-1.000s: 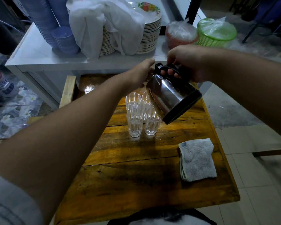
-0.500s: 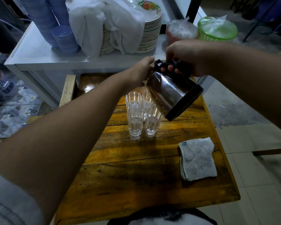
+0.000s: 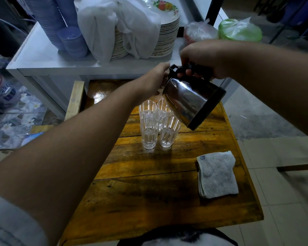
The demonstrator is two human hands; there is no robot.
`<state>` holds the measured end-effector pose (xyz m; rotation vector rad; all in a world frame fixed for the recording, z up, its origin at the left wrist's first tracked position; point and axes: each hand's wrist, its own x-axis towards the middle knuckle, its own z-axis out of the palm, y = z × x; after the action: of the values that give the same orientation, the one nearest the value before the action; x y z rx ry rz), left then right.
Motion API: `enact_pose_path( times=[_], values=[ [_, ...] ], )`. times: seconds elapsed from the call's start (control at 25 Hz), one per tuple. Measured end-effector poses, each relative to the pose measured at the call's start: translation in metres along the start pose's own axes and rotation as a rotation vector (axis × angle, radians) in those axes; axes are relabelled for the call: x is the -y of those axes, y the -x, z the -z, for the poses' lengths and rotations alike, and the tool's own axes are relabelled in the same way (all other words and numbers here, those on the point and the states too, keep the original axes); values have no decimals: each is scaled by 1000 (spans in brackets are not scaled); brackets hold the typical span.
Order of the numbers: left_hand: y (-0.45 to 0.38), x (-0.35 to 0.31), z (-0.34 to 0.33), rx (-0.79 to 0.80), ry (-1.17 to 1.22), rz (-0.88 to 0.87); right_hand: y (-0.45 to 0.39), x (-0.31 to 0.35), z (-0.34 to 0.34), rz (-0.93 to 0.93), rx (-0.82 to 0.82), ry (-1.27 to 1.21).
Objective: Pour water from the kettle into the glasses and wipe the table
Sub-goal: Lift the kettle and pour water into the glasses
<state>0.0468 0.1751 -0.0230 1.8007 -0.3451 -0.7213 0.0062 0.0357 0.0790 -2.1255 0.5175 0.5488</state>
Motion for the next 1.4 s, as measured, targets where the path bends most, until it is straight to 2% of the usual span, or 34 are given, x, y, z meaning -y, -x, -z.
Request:
enact_pose_path(
  times=[0.64, 1.4],
  values=[
    [9, 2, -2, -73, 27, 17, 3, 6, -12, 123, -172, 226],
    [8, 8, 0, -79, -1, 71, -1, -5, -10, 232, -224, 390]
  ],
)
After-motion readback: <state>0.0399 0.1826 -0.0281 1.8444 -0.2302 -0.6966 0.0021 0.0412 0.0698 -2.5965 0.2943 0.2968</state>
